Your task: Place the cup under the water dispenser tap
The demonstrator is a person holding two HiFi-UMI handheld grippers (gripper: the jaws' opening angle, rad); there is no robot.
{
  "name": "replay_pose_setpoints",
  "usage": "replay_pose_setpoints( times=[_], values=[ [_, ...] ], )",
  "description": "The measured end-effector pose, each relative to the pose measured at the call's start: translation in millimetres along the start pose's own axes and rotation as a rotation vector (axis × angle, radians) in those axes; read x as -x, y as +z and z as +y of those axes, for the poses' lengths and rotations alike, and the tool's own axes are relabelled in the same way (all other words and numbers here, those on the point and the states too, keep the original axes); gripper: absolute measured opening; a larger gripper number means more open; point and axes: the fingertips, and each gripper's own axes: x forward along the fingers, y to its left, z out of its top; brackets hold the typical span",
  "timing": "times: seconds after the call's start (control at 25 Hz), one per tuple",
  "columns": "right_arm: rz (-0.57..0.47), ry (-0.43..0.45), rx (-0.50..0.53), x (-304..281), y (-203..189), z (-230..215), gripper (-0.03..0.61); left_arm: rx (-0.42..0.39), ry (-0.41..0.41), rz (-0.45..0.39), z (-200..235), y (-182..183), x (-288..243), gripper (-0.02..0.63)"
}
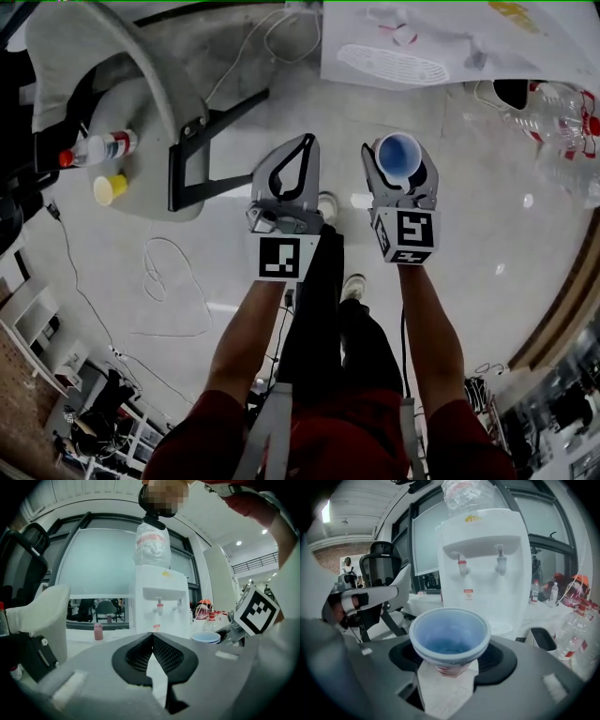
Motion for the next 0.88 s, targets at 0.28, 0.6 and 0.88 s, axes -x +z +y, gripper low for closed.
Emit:
replay_pose_setpoints(
  times=[0.28, 0.6, 0.88],
  values=[
    [-0.017, -0.018, 0.009, -57, 8, -17, 0.301, 0.009, -0.01, 0.013, 6, -20, -16, 0.0],
    [-0.041, -0.02, 0.077, -109, 31, -27, 0.301, 0.012, -0.026, 0.067, 11, -39, -21, 0.0],
    [-0.062, -0.057, 0.094, -143, 47, -43, 0.301, 0.041, -0.038, 0.079, 12, -52, -20, 0.0]
  ],
)
